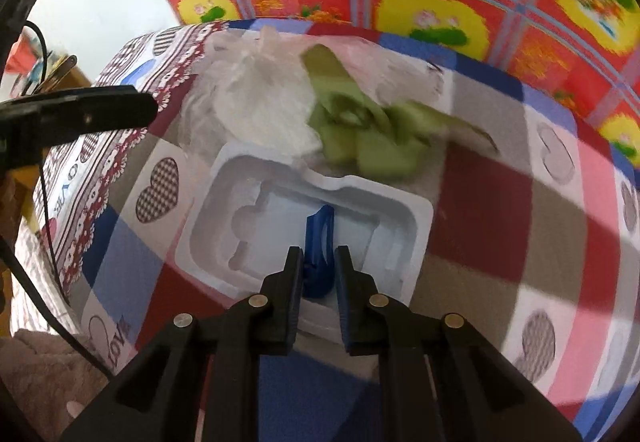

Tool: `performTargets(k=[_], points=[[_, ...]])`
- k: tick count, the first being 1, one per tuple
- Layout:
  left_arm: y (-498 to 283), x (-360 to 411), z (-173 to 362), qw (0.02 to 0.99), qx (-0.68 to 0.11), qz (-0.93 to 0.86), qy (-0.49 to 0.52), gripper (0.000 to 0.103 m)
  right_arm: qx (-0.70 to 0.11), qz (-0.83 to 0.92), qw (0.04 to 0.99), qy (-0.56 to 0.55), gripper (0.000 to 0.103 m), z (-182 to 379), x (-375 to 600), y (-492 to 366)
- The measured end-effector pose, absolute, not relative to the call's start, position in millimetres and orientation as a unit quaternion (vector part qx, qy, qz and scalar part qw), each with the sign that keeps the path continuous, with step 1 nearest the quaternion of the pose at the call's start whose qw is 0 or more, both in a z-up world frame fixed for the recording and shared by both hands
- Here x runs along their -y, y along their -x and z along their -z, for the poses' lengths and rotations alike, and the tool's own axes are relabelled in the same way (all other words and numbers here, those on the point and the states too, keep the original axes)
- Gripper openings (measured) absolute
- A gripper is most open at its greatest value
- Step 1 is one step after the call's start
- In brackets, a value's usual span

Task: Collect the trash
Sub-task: 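Lower the left gripper onto the green ribbon bow and close it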

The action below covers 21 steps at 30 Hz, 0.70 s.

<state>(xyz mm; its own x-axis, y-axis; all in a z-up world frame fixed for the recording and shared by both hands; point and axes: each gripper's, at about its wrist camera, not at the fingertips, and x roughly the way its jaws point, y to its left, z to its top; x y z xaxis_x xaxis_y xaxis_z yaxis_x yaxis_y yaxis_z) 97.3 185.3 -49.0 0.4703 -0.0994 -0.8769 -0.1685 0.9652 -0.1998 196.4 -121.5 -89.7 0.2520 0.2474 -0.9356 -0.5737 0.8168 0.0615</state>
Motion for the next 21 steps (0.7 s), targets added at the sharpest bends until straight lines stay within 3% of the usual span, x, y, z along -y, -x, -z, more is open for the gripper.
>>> performTargets(k=[21], points=[[-176.8,-97.6,74.8,0.835,-0.538,0.096,0.066,0.059,-0.522,-0.223,0.823,0.030,0.017,48.4,170.7,-164.6]])
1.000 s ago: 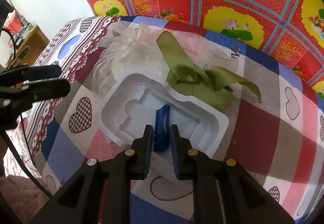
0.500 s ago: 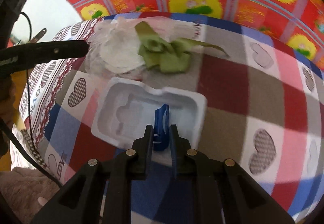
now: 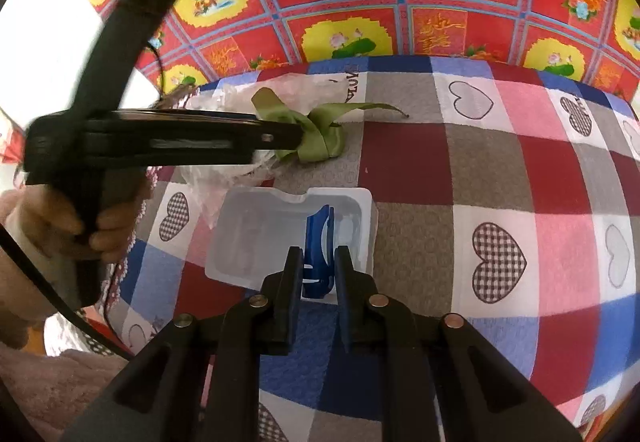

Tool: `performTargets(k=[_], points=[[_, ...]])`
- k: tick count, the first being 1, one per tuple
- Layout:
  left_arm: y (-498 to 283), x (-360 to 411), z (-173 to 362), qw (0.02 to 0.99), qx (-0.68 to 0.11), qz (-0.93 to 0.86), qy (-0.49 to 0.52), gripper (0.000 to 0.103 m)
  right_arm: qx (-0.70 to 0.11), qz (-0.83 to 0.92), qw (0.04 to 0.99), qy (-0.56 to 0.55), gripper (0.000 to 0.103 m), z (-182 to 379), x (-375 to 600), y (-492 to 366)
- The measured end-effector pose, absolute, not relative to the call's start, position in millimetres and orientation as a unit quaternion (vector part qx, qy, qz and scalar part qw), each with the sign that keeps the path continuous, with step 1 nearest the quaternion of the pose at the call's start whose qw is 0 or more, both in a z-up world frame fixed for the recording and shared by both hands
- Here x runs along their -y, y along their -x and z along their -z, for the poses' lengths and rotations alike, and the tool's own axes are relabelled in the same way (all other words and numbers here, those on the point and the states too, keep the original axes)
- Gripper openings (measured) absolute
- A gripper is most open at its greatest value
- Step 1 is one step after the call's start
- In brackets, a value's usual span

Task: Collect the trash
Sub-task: 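Lower the left gripper onto the green ribbon bow and close it, then lift the green ribbon with the left gripper while the right gripper lifts the blue piece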

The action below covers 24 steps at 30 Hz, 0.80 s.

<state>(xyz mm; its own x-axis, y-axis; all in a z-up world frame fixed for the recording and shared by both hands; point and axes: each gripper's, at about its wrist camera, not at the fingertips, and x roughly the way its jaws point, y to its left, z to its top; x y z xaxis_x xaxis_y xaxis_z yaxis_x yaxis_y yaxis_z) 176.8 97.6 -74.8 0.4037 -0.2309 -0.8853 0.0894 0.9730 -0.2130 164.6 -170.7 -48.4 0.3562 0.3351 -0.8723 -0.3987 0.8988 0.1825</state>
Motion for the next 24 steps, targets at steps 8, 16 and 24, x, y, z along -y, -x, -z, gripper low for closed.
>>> performTargets(k=[8,16,24], points=[[-200.4,-69.7,98.1,0.834,-0.544,0.097,0.015,0.059,-0.520,-0.210,0.828,0.007,0.017,43.2,178.3,-159.9],[-203.2,-51.5,109.0,0.839,-0.537,0.087,-0.022,0.065,-0.518,-0.196,0.832,-0.018,0.017,40.8,183.7,-157.6],[-202.1,-39.7,99.5,0.838,-0.533,0.114,-0.011,0.066,-0.511,-0.180,0.840,-0.034,0.017,36.3,188.8,-153.3]])
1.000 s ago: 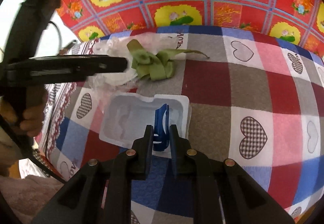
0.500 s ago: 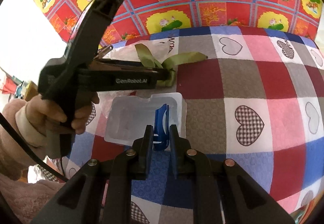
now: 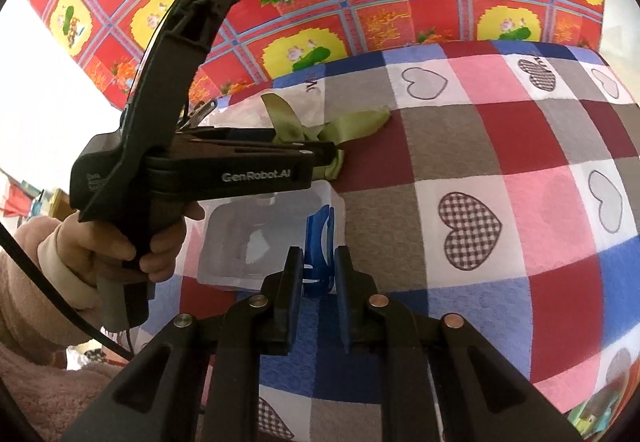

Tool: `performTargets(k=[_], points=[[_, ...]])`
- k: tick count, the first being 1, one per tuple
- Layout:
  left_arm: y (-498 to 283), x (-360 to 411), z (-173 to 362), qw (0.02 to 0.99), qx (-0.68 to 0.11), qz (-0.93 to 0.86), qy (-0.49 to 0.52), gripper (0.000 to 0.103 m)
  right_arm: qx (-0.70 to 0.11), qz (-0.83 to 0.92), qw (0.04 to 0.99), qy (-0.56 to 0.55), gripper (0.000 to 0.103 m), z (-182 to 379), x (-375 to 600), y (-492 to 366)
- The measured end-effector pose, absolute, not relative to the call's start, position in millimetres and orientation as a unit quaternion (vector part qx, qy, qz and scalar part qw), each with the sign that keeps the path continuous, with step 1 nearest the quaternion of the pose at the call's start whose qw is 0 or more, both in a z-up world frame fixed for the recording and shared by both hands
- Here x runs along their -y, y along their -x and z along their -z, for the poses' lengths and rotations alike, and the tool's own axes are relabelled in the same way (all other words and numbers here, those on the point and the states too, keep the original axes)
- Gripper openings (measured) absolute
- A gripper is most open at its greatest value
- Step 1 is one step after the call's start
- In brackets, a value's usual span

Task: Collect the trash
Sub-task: 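Lift the green ribbon with the left gripper while the right gripper lifts the blue piece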

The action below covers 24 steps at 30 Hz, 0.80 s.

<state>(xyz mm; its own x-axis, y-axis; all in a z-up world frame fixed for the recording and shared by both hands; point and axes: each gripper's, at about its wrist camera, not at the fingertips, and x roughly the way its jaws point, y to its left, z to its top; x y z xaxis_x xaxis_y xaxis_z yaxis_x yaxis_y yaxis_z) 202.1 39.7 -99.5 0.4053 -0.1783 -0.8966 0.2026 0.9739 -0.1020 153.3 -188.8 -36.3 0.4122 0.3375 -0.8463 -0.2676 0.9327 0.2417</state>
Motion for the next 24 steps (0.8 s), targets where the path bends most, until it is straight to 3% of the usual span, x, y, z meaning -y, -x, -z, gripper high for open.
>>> performTargets(k=[10,14,21,24], points=[[-202.0,-31.0,88.0,0.835,-0.525,0.162,0.026,0.067,-0.505,-0.168,0.844,-0.059,0.017,32.7,195.6,-147.2],[-210.9,-21.9,106.5,0.818,-0.553,0.155,0.014,0.066,-0.505,-0.164,0.845,-0.061,0.017,29.9,198.4,-143.7],[-205.6,-4.0,112.5,0.835,-0.530,0.140,-0.051,0.066,-0.500,-0.151,0.850,-0.069,0.017,26.2,203.9,-140.0],[-199.4,0.0,113.2,0.840,-0.521,0.136,-0.070,0.057,-0.495,-0.145,0.853,-0.073,0.017,23.3,206.4,-137.9]])
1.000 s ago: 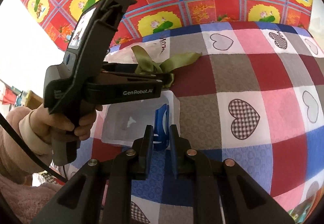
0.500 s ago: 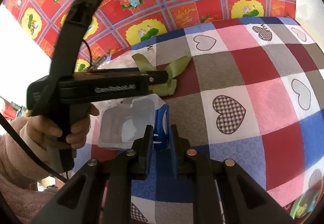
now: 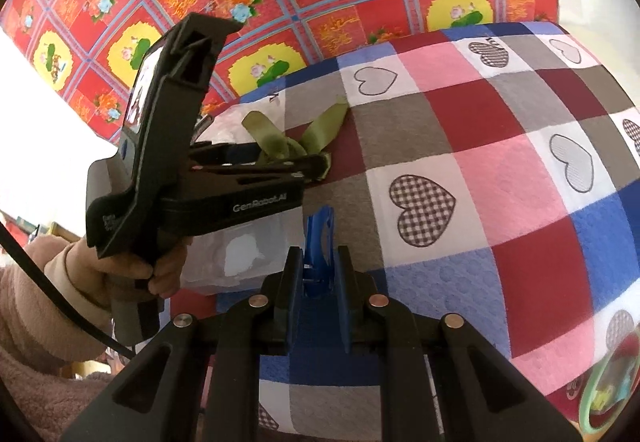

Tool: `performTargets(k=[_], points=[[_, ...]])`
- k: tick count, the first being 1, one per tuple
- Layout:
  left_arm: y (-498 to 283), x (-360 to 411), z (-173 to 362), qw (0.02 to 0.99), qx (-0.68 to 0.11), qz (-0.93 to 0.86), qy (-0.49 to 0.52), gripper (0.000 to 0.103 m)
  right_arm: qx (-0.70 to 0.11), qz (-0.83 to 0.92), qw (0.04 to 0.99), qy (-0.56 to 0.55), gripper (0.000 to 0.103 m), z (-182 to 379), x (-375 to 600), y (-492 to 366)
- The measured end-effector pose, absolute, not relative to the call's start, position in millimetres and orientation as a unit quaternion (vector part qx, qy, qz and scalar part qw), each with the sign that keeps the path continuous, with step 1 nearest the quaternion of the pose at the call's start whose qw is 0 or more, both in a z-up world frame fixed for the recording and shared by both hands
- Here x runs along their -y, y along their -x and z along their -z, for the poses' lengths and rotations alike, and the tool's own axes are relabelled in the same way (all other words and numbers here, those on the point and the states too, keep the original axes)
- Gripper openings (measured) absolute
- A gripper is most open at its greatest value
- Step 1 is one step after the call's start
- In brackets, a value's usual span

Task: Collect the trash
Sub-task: 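Lift the green ribbon with the left gripper while the right gripper lifts the blue piece, then carry the green ribbon and blue piece off the bed toward the red bucket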

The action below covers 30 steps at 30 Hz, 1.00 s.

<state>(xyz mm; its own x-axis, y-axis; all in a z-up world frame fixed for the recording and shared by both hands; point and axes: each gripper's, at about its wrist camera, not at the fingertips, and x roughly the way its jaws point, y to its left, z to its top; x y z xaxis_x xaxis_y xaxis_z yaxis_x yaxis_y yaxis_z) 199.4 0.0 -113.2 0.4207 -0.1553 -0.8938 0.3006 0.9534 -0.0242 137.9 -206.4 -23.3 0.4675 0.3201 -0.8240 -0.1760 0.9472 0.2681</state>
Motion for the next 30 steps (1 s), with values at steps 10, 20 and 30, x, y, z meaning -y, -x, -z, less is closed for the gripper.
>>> performTargets(k=[10,20,30], points=[[-196.1,-9.9,99.7,0.832,-0.530,0.166,-0.019,0.013,-0.471,-0.131,0.868,-0.085,0.017,9.0,208.1,-124.5],[-180.5,-20.0,48.4,0.844,-0.496,0.203,0.013,0.012,-0.446,-0.116,0.882,-0.103,0.017,-6.7,207.5,-109.3],[-157.8,0.2,11.4,0.848,-0.467,0.249,0.004,0.012,-0.416,-0.081,0.896,-0.130,0.017,-21.2,227.1,-81.3]])
